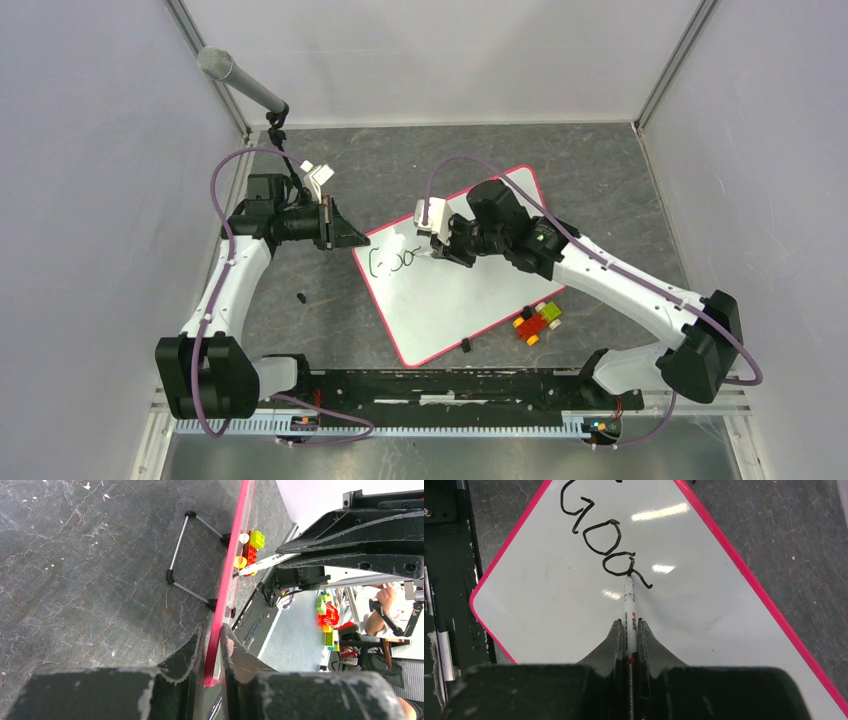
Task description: Write a sentence on the whiteboard
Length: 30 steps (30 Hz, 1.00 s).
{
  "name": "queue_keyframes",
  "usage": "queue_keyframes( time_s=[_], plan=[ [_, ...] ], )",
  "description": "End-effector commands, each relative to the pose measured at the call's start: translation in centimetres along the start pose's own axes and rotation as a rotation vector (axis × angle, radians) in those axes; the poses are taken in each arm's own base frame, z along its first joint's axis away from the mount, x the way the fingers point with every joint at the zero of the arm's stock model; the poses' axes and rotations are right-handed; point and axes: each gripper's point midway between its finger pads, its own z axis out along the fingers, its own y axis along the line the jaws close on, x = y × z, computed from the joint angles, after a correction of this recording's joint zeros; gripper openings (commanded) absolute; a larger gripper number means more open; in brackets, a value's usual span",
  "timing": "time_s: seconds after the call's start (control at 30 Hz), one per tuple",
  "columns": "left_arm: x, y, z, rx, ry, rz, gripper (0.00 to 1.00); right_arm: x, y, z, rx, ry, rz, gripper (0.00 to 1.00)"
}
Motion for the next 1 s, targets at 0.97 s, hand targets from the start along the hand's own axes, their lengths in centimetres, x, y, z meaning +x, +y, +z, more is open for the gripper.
queue_keyframes(
  time_s=[0.97],
  plan=[
    [-0.1,0.0,0.0,-0.006,-0.001,0.015,0.03,-2.7,-6.6,-1.8,0.184,-0.059,-0.008,0.00]
  ],
)
